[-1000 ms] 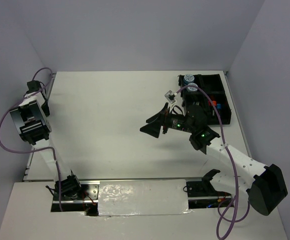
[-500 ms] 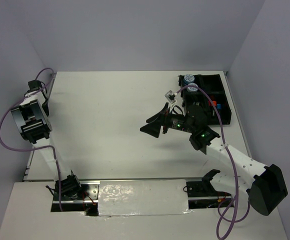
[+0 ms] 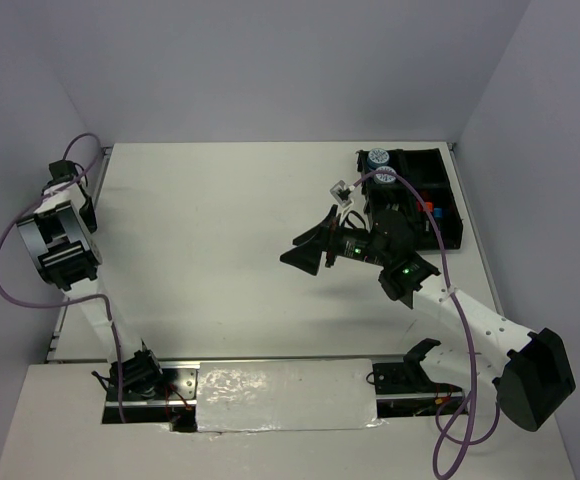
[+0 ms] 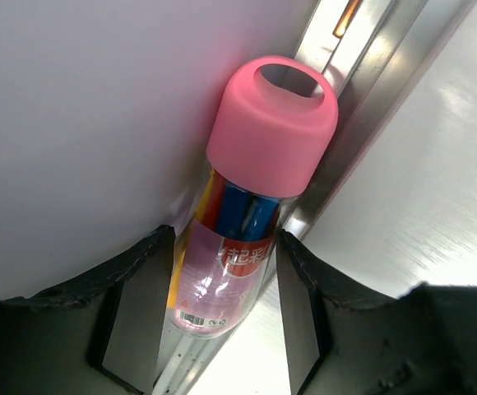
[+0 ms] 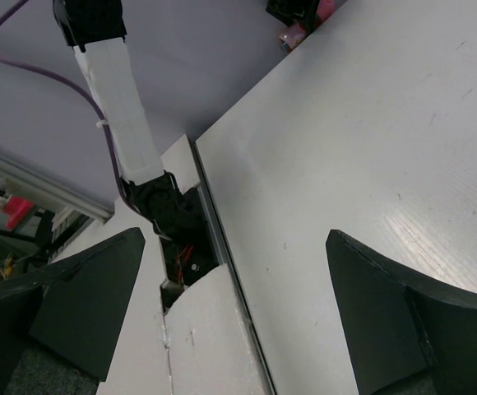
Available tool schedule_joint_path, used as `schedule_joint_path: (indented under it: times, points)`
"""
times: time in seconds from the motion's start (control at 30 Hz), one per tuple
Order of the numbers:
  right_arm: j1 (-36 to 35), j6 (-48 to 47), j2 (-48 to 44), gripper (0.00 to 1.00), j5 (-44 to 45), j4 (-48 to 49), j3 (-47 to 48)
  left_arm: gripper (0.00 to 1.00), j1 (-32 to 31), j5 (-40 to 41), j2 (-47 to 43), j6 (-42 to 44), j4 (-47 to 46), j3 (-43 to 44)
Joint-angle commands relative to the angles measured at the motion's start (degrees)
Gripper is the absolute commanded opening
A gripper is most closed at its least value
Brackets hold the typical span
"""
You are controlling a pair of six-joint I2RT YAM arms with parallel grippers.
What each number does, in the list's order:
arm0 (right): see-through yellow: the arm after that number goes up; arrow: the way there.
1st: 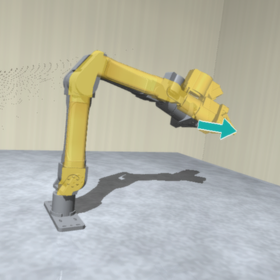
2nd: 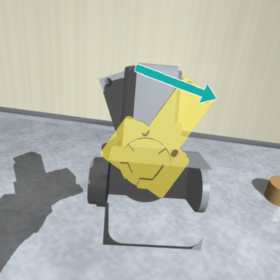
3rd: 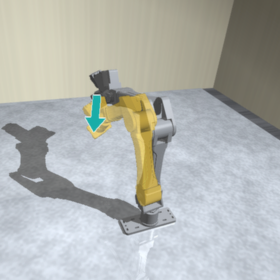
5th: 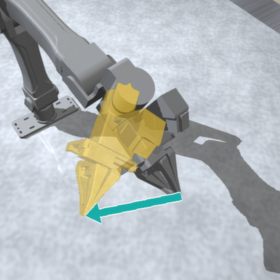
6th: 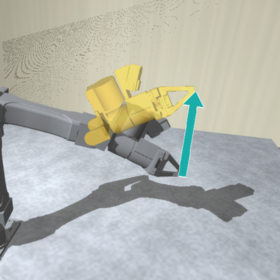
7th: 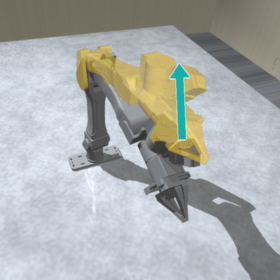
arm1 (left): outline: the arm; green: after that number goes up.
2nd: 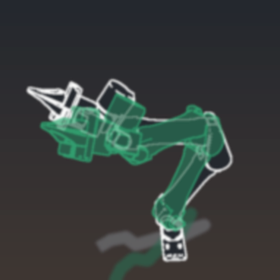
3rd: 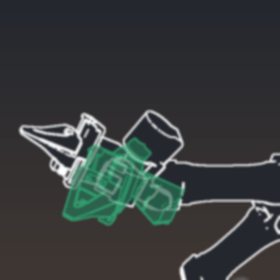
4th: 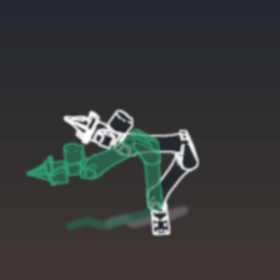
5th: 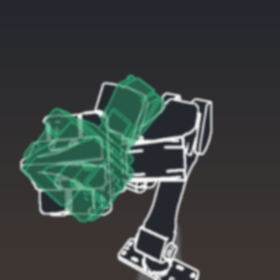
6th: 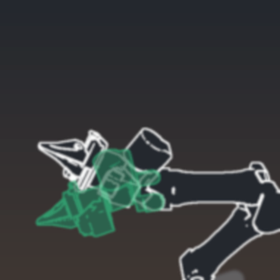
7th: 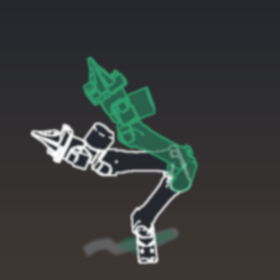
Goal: Sort the stationery into containers
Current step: Move the stationery to the center of the board.
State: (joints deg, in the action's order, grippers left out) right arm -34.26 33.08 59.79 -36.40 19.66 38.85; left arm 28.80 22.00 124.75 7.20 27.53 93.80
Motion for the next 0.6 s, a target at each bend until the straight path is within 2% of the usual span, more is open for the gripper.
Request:
schedule_joint_path:
  times: [0.0, 0.4, 0.57]
  points:
    - [-0.4, -1.2, -0.8, 1.0, 1.0, 0.7, 0.3, 0.0, -1.1, -8.5, -3.2, -5.3, -0.6, -1.6]
    - [-0.4, -1.6, -0.9, 1.0, 1.6, 0.0, 0.4, 0.0, -3.1, -11.3, -6.4, -5.8, -1.9, -2.0]
    - [-0.4, -1.2, -0.5, 1.0, 1.4, 0.8, 0.2, 0.0, -3.2, -12.7, -4.4, -5.5, -1.2, -2.5]
